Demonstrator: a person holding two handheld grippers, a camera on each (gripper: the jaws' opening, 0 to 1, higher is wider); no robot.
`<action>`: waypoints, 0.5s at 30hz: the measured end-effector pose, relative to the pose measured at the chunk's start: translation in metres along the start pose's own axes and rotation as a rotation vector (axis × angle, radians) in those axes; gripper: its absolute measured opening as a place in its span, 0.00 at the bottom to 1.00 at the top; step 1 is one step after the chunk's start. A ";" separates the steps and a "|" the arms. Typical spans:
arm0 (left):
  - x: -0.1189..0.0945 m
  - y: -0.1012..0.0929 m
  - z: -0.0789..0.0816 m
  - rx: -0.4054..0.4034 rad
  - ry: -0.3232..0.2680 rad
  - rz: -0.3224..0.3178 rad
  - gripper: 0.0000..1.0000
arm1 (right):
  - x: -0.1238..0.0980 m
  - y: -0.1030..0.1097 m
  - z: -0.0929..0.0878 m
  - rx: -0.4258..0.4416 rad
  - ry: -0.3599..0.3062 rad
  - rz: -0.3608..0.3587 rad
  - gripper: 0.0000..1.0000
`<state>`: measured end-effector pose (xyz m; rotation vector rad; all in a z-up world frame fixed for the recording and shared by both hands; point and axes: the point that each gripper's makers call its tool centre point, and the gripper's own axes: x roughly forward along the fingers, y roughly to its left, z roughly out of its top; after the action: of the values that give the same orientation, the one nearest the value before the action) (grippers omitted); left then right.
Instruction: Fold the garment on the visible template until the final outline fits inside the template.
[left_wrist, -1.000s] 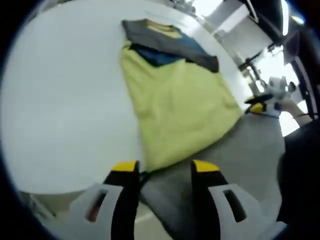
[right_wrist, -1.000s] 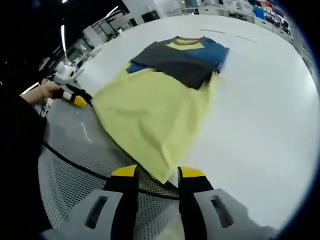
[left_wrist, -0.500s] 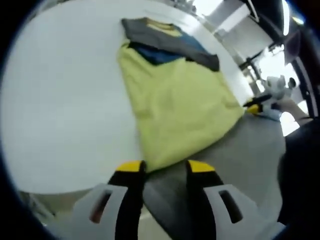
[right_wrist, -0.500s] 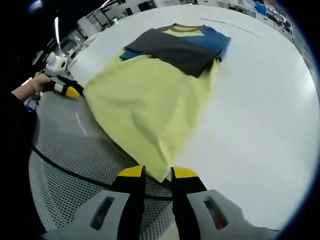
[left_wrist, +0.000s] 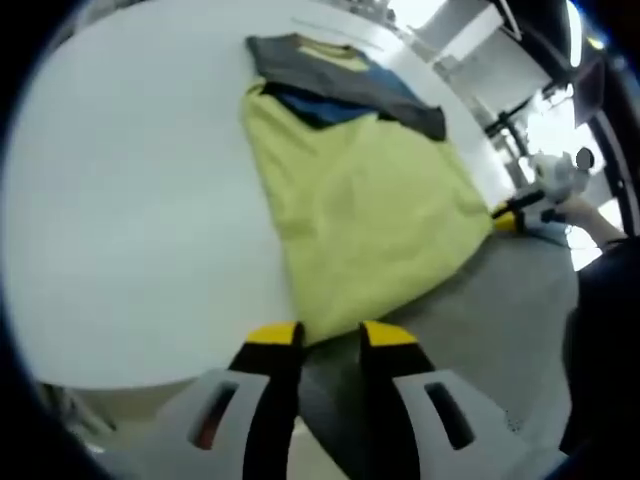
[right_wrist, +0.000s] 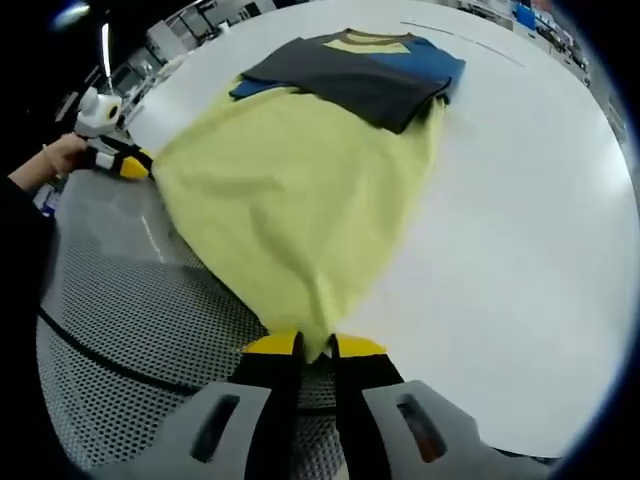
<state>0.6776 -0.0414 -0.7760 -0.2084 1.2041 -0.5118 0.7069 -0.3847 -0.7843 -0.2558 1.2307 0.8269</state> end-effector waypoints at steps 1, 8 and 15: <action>0.000 0.000 0.000 -0.001 0.000 0.002 0.18 | 0.000 0.000 0.000 0.001 -0.004 -0.003 0.09; 0.003 0.010 -0.002 -0.008 0.017 0.059 0.00 | -0.001 -0.004 0.003 0.022 -0.044 -0.019 0.03; 0.001 0.010 0.001 -0.064 0.005 0.059 0.00 | -0.007 -0.006 0.005 -0.001 -0.070 -0.031 0.02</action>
<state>0.6811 -0.0329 -0.7807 -0.2255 1.2290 -0.4225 0.7140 -0.3892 -0.7782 -0.2440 1.1584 0.8035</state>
